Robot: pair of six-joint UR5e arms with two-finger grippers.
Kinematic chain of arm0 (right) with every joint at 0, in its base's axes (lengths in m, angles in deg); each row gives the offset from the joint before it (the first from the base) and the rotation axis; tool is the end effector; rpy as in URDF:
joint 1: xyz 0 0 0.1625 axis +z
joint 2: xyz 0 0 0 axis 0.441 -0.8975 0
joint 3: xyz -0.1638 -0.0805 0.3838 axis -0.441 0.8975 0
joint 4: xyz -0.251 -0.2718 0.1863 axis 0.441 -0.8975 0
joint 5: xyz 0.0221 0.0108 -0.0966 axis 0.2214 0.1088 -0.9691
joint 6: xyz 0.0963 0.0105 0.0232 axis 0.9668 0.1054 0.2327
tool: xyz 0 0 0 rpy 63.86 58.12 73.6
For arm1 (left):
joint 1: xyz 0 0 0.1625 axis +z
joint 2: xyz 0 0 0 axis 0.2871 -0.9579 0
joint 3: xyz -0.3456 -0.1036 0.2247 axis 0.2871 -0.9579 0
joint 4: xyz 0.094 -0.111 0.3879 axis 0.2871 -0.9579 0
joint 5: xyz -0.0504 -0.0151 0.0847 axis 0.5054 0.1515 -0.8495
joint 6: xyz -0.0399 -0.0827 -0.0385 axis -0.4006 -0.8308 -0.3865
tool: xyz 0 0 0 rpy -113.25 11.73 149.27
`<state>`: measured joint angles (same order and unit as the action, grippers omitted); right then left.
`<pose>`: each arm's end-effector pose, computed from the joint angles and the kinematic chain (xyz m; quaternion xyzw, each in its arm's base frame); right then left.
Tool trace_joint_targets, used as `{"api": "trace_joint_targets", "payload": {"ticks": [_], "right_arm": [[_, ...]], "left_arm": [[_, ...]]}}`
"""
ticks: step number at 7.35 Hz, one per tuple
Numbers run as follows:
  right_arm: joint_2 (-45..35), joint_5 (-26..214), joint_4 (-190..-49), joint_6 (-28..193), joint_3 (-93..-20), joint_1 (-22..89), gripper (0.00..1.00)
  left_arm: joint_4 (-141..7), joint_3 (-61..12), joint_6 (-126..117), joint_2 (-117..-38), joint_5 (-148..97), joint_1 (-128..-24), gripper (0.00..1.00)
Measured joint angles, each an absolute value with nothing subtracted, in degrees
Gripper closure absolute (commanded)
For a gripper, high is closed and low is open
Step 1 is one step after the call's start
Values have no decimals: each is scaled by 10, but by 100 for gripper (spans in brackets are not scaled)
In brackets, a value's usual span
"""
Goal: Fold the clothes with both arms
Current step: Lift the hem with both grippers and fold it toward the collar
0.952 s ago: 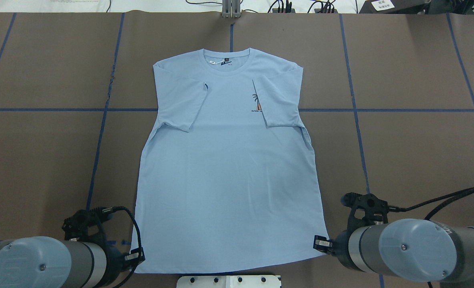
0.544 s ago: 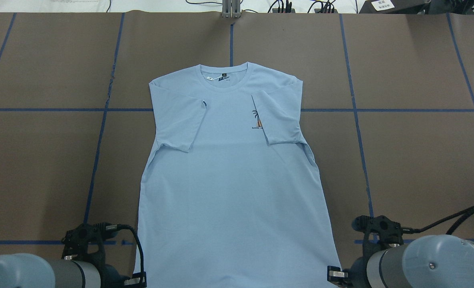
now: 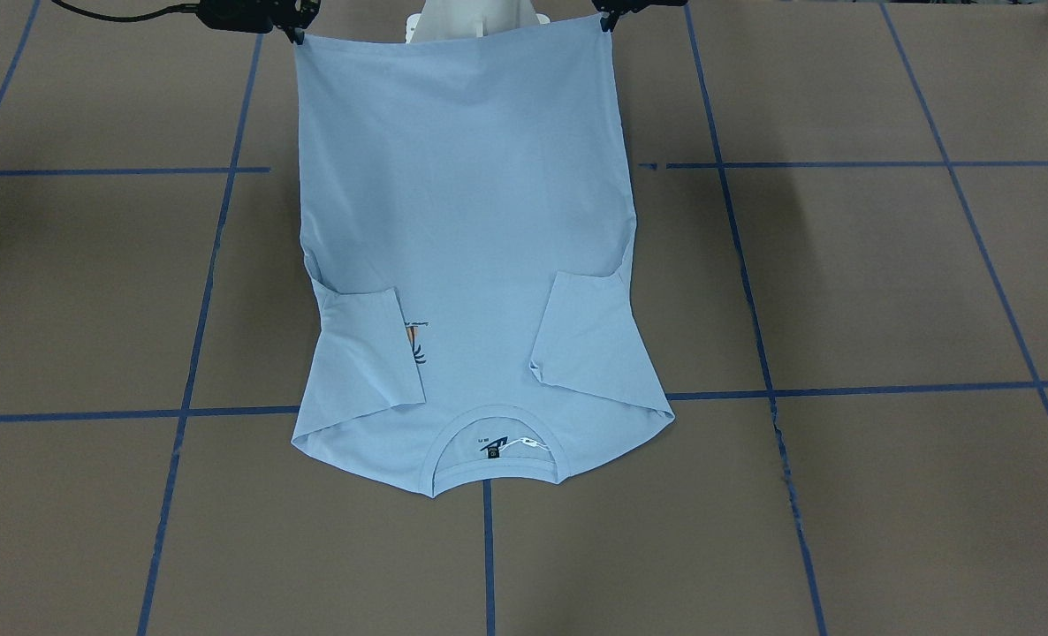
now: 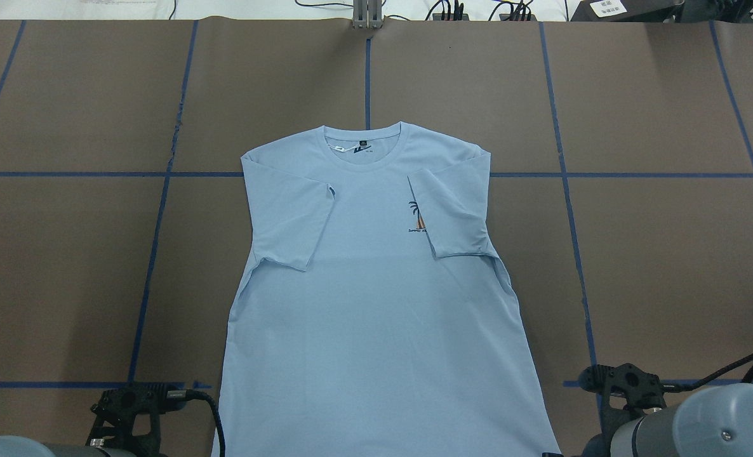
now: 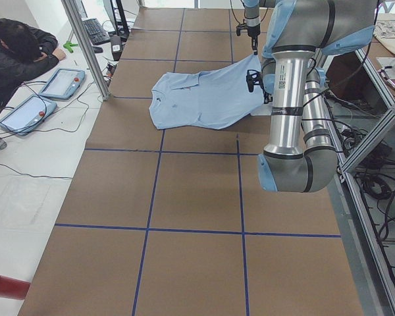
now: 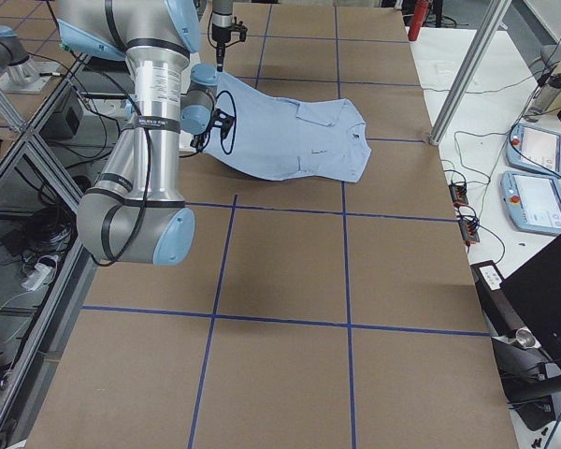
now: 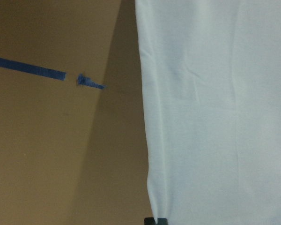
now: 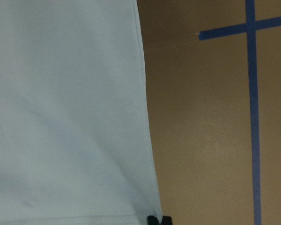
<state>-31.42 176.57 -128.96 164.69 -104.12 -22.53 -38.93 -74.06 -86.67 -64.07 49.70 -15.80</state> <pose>-0.3666 -0.1295 0.3010 -0.1456 -0.3965 0.0438 0.9053 0.3998 -0.1154 0.2321 -0.0836 0.4580 -0.0187 0.8848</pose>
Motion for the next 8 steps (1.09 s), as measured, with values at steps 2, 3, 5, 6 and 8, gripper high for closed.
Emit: {"api": "trace_joint_targets", "payload": {"ticks": [2, 3, 5, 6, 8], "right_arm": [[-289, 1766, -1287, 1644, -1015, -173, 100], [-268, 1767, -1284, 1637, -999, -135, 100], [-222, 1769, -1273, 1610, -962, -51, 100], [-200, 1768, -1263, 1604, -935, -13, 100], [-155, 1768, -1234, 1596, -869, 47, 100]], "left_arm": [[-388, -732, -851, -642, 497, -188, 100], [-388, -727, -824, -643, 497, -216, 100], [-387, -713, -785, -647, 500, -278, 100], [-388, -697, -779, -654, 505, -302, 100], [-388, -638, -759, -698, 511, -353, 100]]}}
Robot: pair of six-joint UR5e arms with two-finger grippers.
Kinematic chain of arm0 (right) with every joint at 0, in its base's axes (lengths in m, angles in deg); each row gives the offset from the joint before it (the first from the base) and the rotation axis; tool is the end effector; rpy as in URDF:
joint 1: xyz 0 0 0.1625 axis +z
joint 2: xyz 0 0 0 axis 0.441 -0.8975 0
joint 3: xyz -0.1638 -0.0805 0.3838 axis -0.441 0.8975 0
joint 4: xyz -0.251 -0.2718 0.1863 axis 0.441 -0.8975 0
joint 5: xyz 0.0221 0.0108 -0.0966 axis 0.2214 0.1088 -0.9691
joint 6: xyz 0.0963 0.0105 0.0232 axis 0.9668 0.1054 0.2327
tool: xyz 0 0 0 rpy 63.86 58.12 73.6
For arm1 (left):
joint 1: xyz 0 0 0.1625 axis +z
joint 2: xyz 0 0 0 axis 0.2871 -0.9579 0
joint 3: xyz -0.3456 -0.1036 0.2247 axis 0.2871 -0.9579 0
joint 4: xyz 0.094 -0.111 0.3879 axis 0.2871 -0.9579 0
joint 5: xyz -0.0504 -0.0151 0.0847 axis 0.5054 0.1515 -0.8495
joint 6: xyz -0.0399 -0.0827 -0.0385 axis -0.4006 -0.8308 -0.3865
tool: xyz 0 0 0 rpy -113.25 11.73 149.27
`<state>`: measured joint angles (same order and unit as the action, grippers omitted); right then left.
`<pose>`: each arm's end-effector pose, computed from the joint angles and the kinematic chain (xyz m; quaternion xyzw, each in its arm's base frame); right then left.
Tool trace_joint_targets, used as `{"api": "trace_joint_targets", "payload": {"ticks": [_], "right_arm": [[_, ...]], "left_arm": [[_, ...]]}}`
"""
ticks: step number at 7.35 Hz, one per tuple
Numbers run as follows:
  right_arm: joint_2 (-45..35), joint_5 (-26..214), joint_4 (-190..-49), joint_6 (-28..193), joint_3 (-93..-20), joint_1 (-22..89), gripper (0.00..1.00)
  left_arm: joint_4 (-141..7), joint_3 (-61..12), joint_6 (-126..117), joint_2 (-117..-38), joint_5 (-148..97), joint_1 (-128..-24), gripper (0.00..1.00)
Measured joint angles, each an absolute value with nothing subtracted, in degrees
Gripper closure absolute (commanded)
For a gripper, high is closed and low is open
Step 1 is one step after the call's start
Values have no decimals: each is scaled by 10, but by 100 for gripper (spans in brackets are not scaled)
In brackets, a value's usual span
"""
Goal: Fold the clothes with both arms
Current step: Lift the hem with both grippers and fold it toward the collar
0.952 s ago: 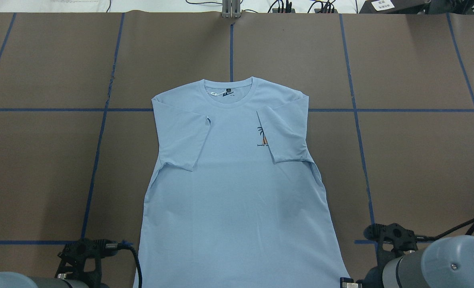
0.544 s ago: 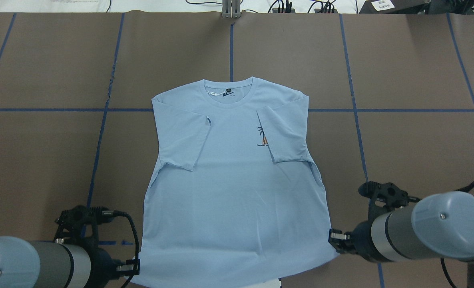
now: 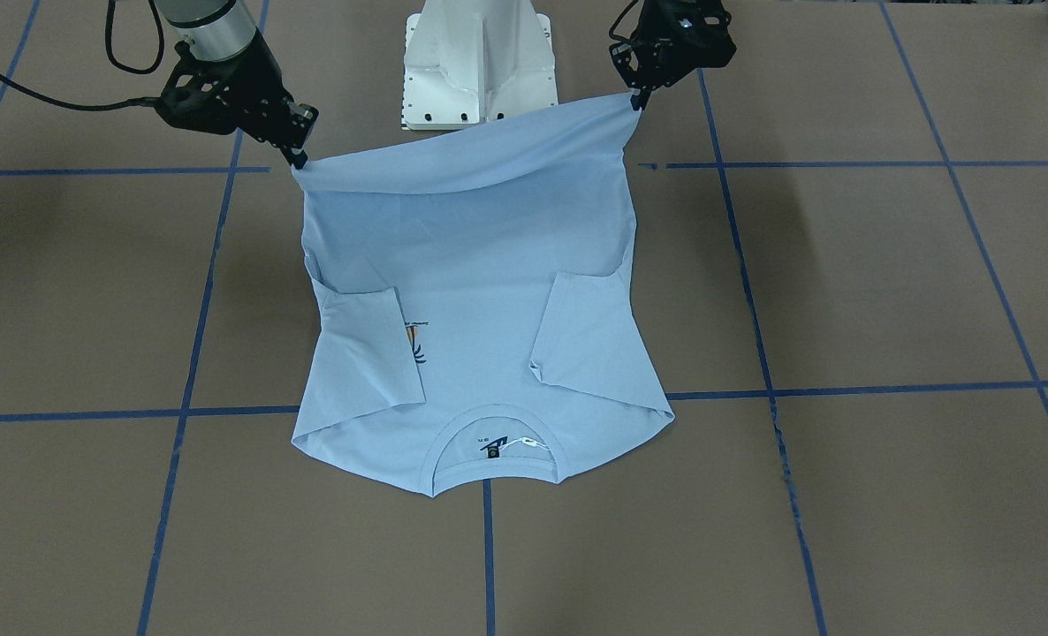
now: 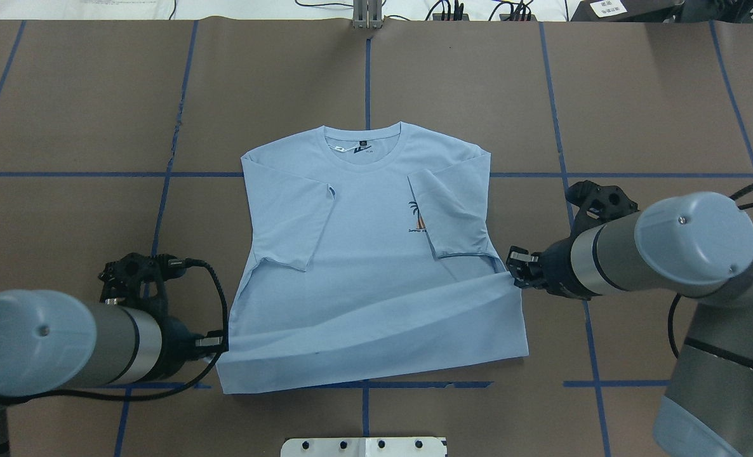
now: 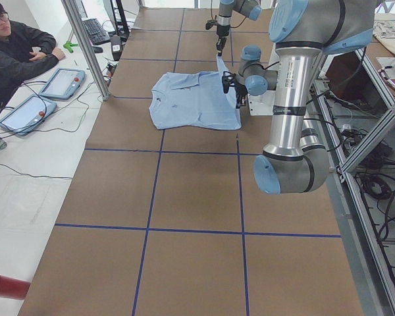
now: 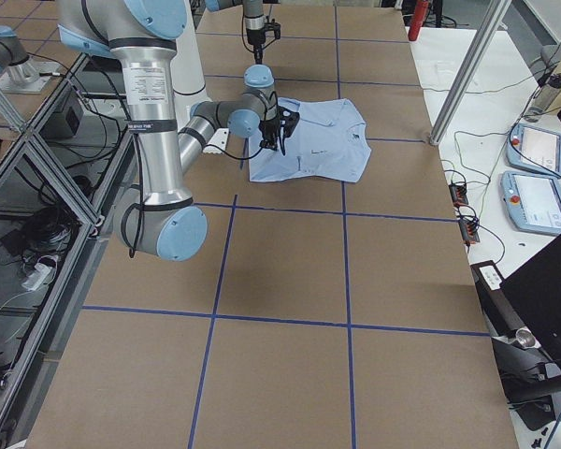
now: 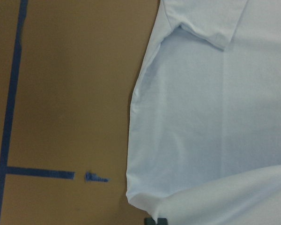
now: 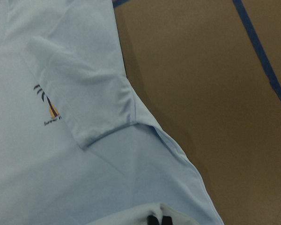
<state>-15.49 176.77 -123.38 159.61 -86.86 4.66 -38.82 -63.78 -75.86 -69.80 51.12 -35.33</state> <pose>-0.3725 -0.3453 0.2933 -0.0213 -0.4535 0.2067 0.8667 0.4041 -0.2620 0.2548 0.0199 0.4303 -0.0850 0.8984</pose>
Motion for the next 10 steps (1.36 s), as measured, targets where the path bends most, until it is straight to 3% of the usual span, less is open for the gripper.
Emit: {"api": "trace_joint_targets", "payload": {"ticks": [5, 10], "right_arm": [[-57, 1767, -1223, 1562, -773, 126, 100], [74, 1770, -1165, 1512, -541, 194, 100]], "left_arm": [[-388, -521, -719, -794, 527, -496, 100], [-475, -346, -687, -842, 524, -560, 100]]}}
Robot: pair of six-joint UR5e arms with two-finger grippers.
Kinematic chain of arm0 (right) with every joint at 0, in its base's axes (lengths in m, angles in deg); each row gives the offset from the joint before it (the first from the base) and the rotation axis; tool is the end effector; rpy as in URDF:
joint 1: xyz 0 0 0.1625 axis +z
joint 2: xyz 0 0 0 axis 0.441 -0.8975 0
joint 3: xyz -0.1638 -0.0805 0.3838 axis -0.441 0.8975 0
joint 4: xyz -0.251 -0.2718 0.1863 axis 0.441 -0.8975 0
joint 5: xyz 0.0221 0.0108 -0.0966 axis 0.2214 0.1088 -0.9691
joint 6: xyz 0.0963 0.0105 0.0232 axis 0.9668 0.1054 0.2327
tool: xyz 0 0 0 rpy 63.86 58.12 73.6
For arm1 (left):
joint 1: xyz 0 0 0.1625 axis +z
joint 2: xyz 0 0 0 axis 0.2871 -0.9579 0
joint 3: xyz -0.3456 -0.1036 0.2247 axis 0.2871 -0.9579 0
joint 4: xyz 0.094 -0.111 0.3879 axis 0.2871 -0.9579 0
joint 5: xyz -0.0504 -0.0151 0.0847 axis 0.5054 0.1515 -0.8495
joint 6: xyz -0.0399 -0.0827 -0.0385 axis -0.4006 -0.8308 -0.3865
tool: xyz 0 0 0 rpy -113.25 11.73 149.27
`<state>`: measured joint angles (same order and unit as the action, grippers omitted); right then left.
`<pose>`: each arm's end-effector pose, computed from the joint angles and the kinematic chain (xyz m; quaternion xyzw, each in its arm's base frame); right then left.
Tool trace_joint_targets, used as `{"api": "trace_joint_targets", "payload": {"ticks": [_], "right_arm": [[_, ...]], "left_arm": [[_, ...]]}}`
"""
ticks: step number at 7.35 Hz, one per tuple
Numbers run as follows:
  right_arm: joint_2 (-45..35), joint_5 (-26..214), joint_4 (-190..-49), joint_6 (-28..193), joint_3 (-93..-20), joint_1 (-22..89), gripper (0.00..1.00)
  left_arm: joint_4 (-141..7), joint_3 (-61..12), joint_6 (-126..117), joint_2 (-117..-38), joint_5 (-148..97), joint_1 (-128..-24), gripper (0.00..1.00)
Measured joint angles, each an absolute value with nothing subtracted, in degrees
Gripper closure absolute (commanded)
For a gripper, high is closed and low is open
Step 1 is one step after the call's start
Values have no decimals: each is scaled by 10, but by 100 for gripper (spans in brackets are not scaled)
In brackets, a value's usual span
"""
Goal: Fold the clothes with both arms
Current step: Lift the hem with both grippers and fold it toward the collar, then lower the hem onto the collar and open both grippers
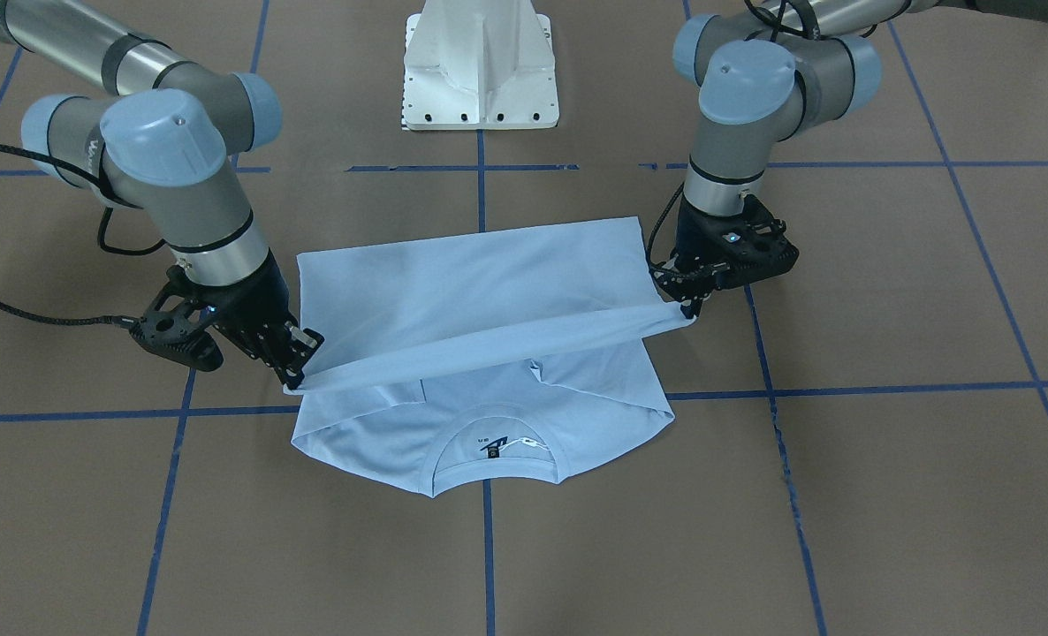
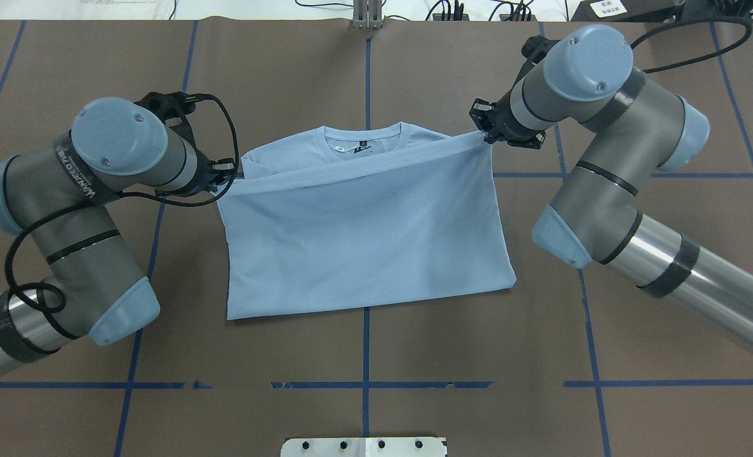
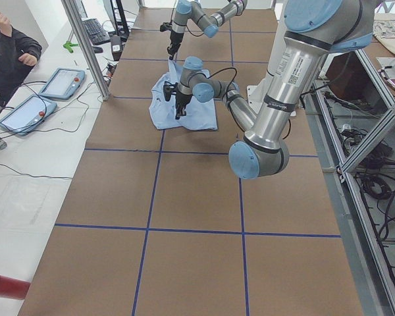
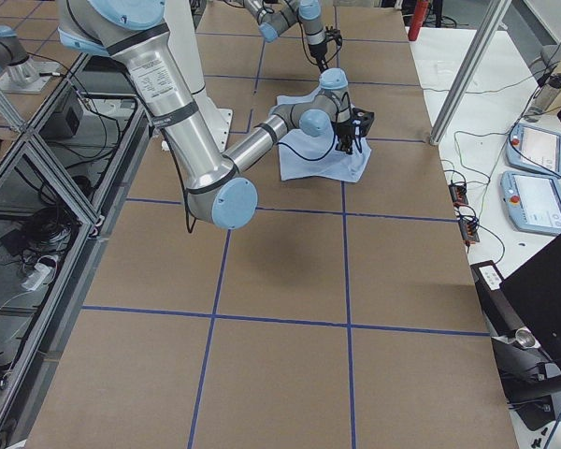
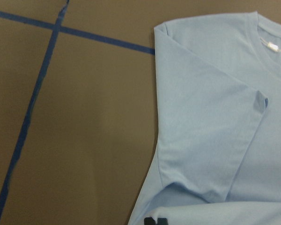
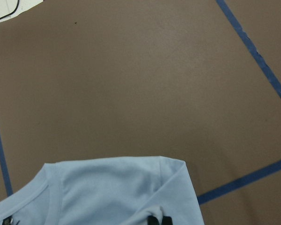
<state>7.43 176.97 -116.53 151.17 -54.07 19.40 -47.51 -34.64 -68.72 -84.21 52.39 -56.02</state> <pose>-0.4124 -0.5710 0.2919 0.0574 -0.4284 0.2603 0.8634 0.4200 -0.4953 0.3061 0.0916 0.3741 -0.1947 0.9021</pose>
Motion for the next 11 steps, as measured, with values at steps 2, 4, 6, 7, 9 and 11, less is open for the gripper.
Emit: {"api": "trace_joint_targets", "payload": {"ticks": [2, 4, 6, 7, 9, 11], "right_arm": [[102, 1770, -1119, 1511, -472, 200, 100], [119, 1769, -1110, 1510, -442, 201, 100], [120, 1769, -1109, 1510, -436, 201, 100], [118, 1769, -1108, 1508, -435, 202, 100], [118, 1769, -1108, 1506, -426, 205, 100], [120, 1768, -1108, 1505, -417, 206, 100]], "left_arm": [[-528, -270, -687, -873, 523, -568, 100], [-555, -234, -690, -893, 523, -572, 100], [-560, -215, -691, -912, 523, -582, 100], [-562, -208, -689, -917, 523, -588, 100], [-569, -189, -688, -924, 523, -594, 100], [-582, -176, -687, -925, 523, -595, 100]]}}
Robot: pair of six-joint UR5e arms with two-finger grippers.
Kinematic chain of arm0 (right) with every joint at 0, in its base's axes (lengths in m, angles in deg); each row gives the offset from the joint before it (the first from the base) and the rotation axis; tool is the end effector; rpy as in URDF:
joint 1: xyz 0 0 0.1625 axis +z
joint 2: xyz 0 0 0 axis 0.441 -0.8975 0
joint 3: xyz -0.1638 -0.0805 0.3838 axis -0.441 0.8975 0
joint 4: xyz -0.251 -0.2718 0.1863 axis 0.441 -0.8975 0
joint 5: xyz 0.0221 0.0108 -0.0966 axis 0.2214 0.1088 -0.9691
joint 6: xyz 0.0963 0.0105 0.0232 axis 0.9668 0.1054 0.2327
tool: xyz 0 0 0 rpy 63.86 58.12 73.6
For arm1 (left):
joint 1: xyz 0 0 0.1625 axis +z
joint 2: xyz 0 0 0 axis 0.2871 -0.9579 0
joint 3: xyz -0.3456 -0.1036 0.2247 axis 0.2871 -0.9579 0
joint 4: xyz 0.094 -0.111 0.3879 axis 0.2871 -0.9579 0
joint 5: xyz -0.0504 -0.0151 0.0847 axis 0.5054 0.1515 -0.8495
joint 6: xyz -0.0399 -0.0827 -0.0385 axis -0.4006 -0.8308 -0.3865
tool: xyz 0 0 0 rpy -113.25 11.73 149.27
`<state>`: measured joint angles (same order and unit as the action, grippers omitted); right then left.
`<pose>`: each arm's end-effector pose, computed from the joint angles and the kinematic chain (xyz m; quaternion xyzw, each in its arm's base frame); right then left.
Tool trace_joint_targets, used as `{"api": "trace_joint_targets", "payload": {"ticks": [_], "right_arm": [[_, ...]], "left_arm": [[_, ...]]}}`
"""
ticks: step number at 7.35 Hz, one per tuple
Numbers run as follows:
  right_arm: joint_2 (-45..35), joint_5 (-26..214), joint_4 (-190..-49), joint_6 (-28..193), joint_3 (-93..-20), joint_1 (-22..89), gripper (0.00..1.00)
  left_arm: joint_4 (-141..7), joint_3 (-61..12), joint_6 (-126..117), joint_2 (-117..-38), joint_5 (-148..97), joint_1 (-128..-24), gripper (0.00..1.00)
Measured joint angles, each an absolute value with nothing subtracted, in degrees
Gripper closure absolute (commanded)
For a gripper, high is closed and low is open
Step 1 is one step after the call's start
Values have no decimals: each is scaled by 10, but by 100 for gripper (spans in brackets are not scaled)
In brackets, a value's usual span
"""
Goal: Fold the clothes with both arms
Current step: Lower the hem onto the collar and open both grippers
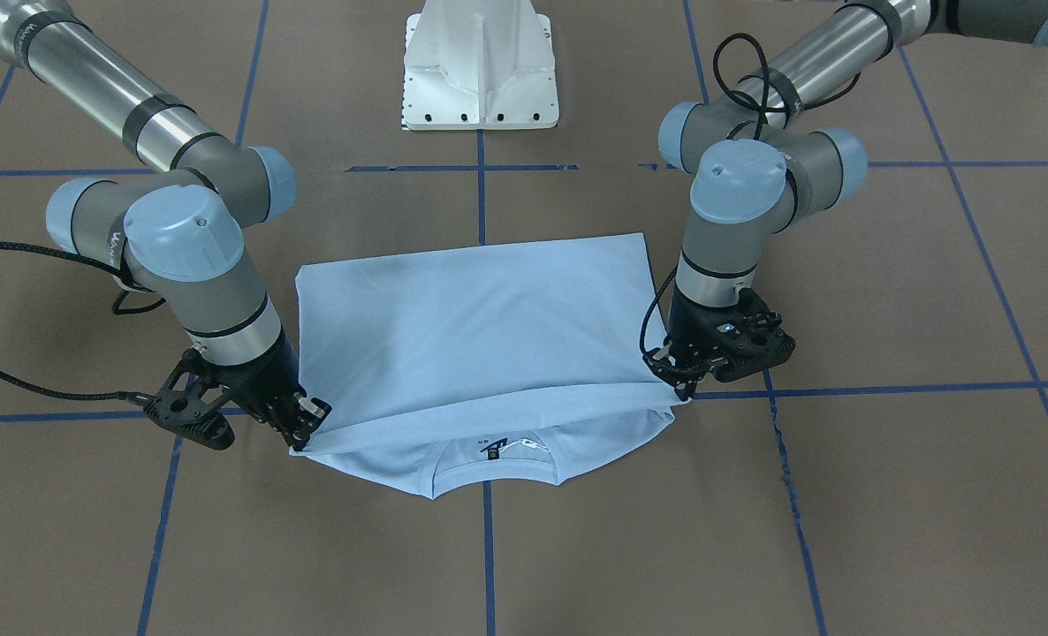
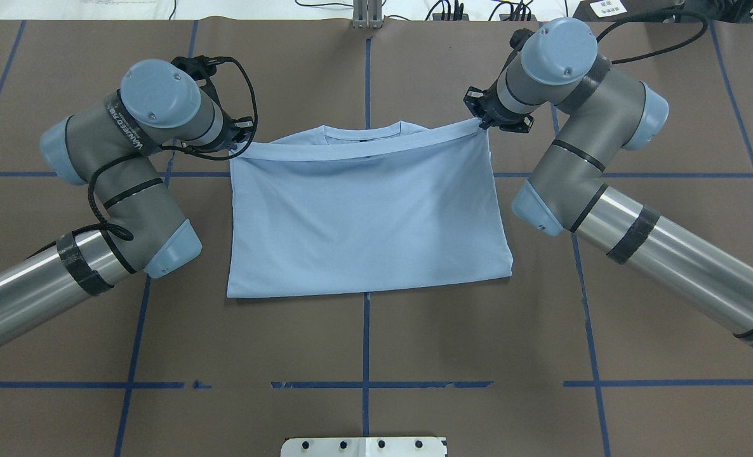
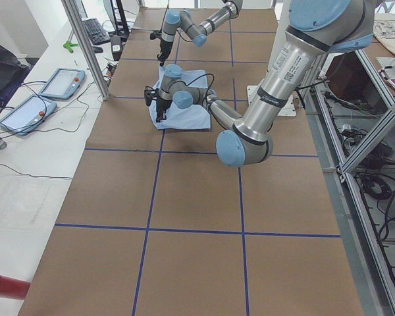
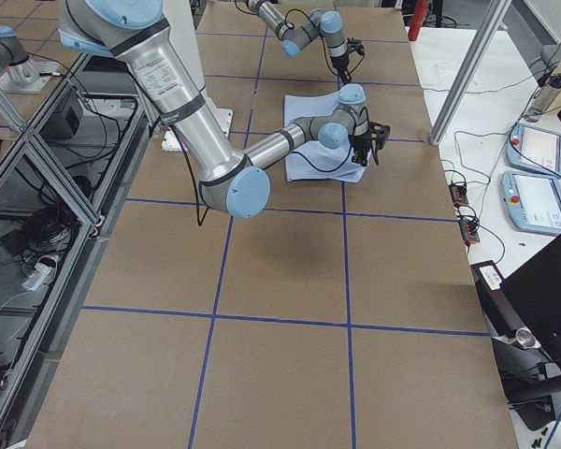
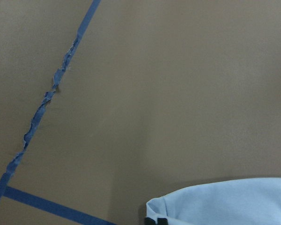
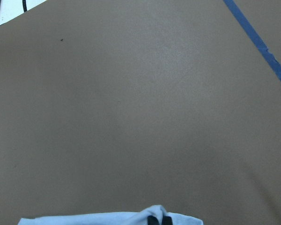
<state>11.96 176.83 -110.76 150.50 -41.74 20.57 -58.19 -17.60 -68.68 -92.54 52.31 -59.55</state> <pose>-0.4375 -0.6188 0.3241 0.0573 -0.4131 0.2693 0.8681 0.4514 -0.5786 0.3201 0.1114 0.3846 -0.2192 0.8897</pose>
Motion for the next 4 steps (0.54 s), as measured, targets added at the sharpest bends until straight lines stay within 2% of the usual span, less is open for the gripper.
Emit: {"api": "trace_joint_targets", "payload": {"ticks": [3, 4], "right_arm": [[123, 1769, -1107, 1506, -416, 205, 100], [123, 1769, -1107, 1506, -416, 204, 31]], "left_arm": [[-585, -174, -687, -932, 524, -596, 100], [-585, -174, -687, -933, 524, -596, 90]]}}
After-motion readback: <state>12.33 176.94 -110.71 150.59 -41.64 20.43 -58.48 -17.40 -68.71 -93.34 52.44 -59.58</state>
